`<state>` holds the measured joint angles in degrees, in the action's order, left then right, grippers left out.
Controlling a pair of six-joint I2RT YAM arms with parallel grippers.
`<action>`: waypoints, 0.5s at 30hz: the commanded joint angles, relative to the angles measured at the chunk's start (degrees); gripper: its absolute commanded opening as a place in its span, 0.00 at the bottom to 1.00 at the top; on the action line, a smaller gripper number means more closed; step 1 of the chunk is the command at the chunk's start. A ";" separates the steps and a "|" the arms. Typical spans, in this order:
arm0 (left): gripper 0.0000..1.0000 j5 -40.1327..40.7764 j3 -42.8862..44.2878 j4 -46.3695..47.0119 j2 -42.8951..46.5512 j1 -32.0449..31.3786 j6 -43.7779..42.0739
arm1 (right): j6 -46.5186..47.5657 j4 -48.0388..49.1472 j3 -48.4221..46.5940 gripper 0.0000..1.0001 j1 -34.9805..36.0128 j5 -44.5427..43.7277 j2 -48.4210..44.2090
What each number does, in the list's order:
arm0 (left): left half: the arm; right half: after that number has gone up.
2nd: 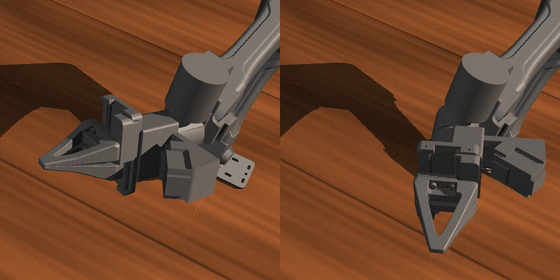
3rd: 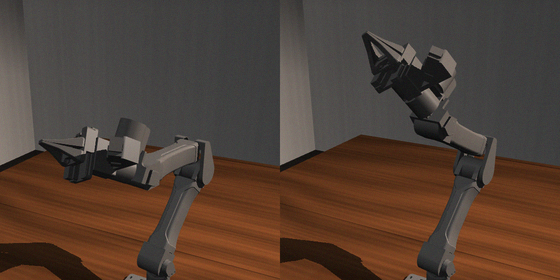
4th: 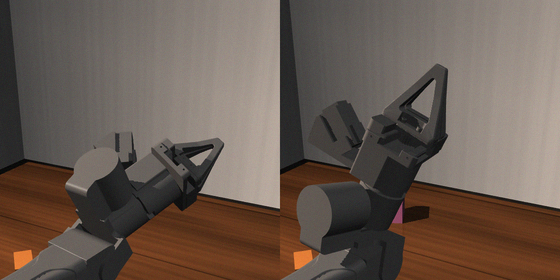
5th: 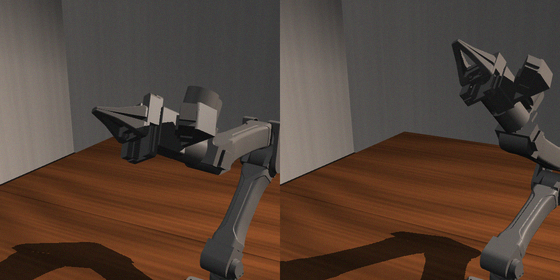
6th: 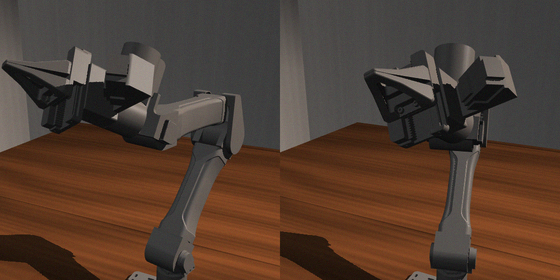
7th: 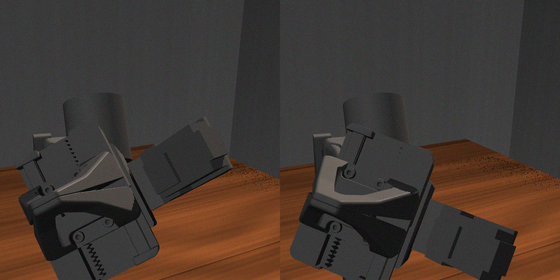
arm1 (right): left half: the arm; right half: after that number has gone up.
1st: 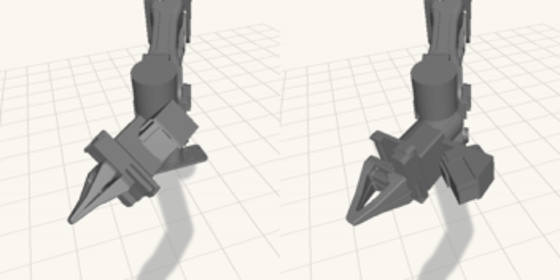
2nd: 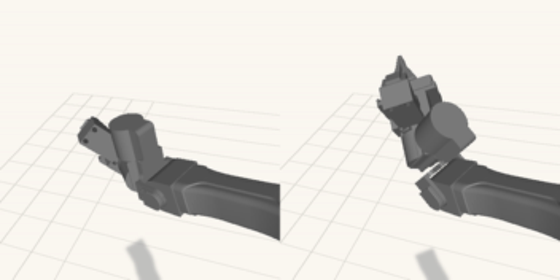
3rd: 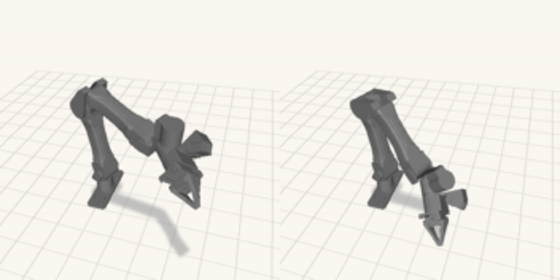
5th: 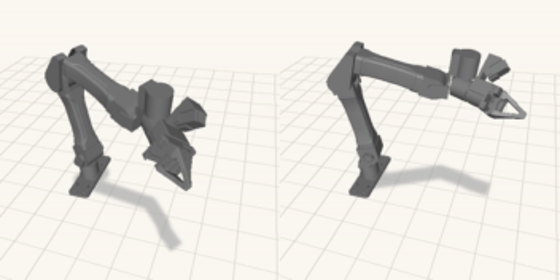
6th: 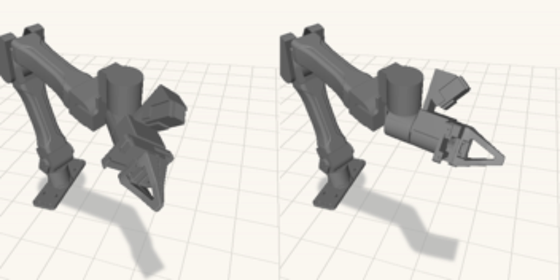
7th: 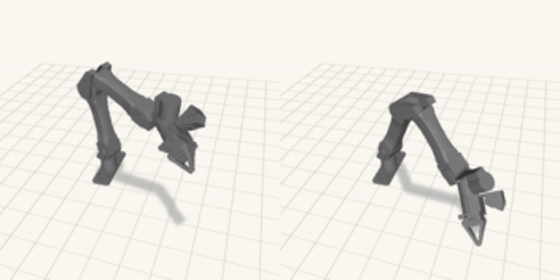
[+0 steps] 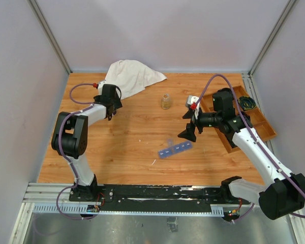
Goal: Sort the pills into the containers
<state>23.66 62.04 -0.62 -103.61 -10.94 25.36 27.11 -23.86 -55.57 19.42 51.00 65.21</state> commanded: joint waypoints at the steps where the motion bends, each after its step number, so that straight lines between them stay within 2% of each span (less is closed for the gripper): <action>1: 0.74 -0.19 1.80 -0.25 -0.80 0.48 0.16 | 0.64 0.21 0.15 1.00 -0.65 1.20 0.07; 12: 0.74 -0.45 2.12 -0.60 -1.04 0.53 -0.14 | 0.63 0.04 0.11 1.00 -0.69 1.28 0.01; 15: 0.70 -0.61 2.20 -0.69 -1.06 0.50 -0.22 | 0.62 0.09 0.11 1.00 -0.69 1.29 0.02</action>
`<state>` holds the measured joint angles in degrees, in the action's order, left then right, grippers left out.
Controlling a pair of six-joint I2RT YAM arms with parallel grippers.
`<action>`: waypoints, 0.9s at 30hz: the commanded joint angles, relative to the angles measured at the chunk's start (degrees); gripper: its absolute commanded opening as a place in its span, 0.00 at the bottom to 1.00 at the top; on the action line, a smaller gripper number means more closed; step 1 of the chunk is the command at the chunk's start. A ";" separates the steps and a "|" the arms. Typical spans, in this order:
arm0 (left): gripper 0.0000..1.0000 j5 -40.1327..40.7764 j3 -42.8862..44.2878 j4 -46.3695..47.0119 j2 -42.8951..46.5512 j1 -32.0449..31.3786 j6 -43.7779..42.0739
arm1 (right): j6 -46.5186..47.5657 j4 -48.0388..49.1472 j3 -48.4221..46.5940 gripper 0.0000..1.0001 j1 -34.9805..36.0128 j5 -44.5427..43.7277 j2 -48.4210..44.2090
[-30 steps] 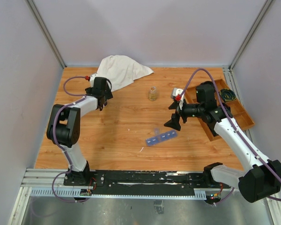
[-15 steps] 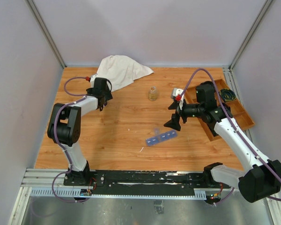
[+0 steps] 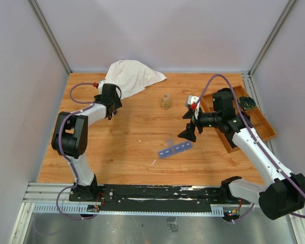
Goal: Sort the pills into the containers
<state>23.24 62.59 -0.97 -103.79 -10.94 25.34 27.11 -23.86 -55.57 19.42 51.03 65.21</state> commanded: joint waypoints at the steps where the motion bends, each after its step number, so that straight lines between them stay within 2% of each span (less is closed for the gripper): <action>1: 0.70 -0.21 1.66 -0.35 -0.89 0.53 -0.20 | 0.65 0.05 0.09 1.00 -0.65 1.26 0.01; 5: 0.67 -0.39 1.65 -0.42 -1.04 0.50 -0.27 | 0.66 -0.01 0.11 1.00 -0.70 1.29 -0.01; 10: 0.52 -1.42 1.75 -0.67 -1.21 0.48 -0.56 | 0.66 -0.03 0.11 1.00 -0.70 1.36 -0.08; 12: 0.42 -2.27 1.67 -0.74 -0.91 0.49 -0.53 | 0.66 -0.01 0.16 1.00 -0.64 1.36 -0.16; 16: 0.13 -7.40 0.23 0.08 2.32 0.48 -0.10 | 0.70 -0.09 0.03 1.00 -0.70 1.45 -0.26; 18: 0.08 -12.27 -1.85 1.85 5.61 0.52 0.37 | 0.81 -0.14 -0.04 1.00 -0.70 1.21 -0.34; 21: 0.04 -24.71 -6.52 6.02 11.92 0.20 1.60 | 1.00 -0.32 -0.15 1.00 -0.70 0.97 -0.55; 23: 0.03 -38.60 -10.86 11.34 16.96 -0.38 3.81 | 1.16 -0.41 -0.15 1.00 -0.70 0.79 -0.69; 25: 0.01 -54.68 -18.42 25.23 22.84 -3.04 7.29 | 1.25 -0.53 -0.23 1.00 -0.74 0.58 -0.71; 26: 0.00 -55.95 -20.54 28.31 26.76 -5.60 7.75 | 1.39 -0.57 -0.24 1.00 -0.78 0.57 -0.76; 27: 0.00 -53.85 -21.61 28.42 29.22 -8.12 6.26 | 1.47 -0.65 -0.31 1.00 -0.79 0.57 -0.68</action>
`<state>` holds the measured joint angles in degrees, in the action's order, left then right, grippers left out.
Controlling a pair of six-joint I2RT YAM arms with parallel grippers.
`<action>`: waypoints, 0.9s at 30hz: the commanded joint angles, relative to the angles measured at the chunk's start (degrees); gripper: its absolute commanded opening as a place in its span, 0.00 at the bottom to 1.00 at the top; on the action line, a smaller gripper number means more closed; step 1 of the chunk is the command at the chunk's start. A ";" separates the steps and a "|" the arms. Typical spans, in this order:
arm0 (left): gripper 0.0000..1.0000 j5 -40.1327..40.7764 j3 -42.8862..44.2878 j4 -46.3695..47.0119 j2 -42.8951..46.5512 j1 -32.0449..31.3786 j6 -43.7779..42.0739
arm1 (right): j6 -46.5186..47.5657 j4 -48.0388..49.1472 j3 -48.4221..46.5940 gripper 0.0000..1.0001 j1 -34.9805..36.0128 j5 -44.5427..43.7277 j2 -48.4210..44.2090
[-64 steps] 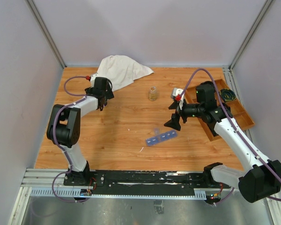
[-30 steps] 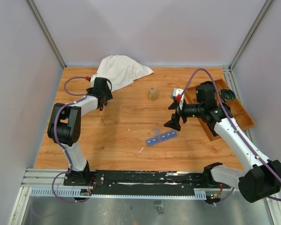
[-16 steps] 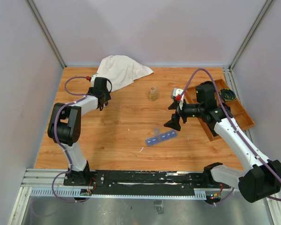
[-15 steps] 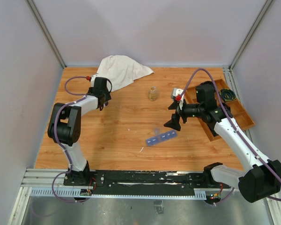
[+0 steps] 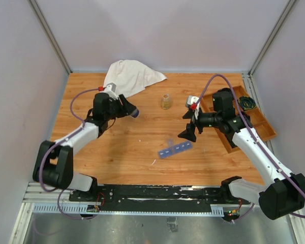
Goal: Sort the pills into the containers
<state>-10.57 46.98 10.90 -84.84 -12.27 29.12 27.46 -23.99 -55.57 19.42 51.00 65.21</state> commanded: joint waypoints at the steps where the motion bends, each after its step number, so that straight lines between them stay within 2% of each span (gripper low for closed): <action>1: 0.00 -16.82 -6.62 15.41 11.84 -8.46 1.15 | 1.27 -0.52 -0.29 1.00 -0.78 0.70 -0.70; 3: 0.00 -11.98 -6.28 11.22 11.70 -8.36 1.02 | 1.83 -0.76 -0.36 1.00 -0.72 1.35 -0.86; 5: 0.00 -13.07 -4.80 8.68 9.58 -8.54 2.23 | 2.61 -0.67 -0.14 1.00 -0.78 2.48 -1.31; 7: 0.00 -17.69 -4.77 11.29 8.56 -10.41 5.45 | 3.97 -0.12 0.56 1.00 -0.78 3.60 -2.03; 11: 0.00 -13.10 -4.55 12.68 11.03 -19.09 4.82 | 7.24 2.76 3.06 0.98 -0.77 6.47 -4.06; 16: 0.00 -12.03 -9.43 18.91 14.77 -22.58 8.56 | 12.48 9.60 9.32 0.98 -0.68 12.86 -8.21; 21: 0.00 -7.69 -13.66 21.20 18.65 -27.09 9.58 | 16.50 5.86 8.28 0.98 -0.74 13.53 -8.10; 27: 0.00 0.22 -19.84 25.97 23.50 -30.79 12.13 | 16.89 4.00 7.78 0.98 -0.70 16.42 -8.58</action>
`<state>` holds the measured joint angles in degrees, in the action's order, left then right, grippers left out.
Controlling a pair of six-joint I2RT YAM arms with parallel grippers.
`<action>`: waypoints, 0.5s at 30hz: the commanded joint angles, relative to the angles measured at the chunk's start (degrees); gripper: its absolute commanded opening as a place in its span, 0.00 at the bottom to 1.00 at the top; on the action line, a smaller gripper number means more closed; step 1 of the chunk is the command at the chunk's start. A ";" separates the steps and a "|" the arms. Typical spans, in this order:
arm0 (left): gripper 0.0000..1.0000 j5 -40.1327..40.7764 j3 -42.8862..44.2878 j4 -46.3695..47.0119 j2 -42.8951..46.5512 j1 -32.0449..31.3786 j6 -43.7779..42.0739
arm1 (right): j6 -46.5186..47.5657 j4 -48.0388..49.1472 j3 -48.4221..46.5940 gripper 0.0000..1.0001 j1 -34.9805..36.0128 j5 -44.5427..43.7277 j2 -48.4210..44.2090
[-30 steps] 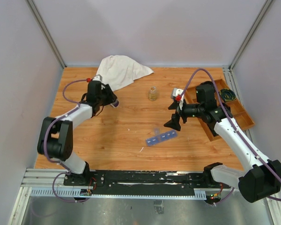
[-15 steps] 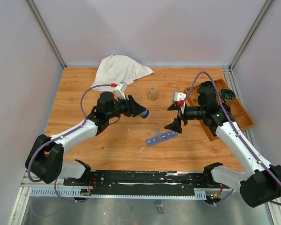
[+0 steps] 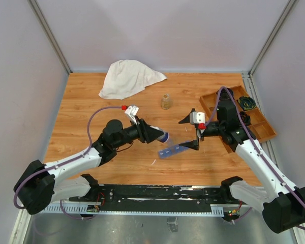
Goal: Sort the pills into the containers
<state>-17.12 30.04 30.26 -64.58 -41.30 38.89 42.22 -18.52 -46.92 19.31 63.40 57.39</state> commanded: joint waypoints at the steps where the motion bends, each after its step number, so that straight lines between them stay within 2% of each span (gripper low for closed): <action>1: 0.00 7.93 -3.94 8.02 3.94 -2.15 2.93 | 2.15 -1.50 -0.77 0.98 -0.52 4.47 -0.55; 7: 0.00 10.87 -7.74 12.04 5.69 -3.63 5.22 | 3.03 -1.47 -0.11 0.99 -0.20 5.78 -0.35; 15: 0.00 8.73 -11.41 18.90 6.66 -4.23 6.07 | 3.40 -1.56 0.06 0.99 0.45 5.55 -0.48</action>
<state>-8.08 20.43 41.17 -59.05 -44.88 44.14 44.31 -19.38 -46.92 19.33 67.11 57.32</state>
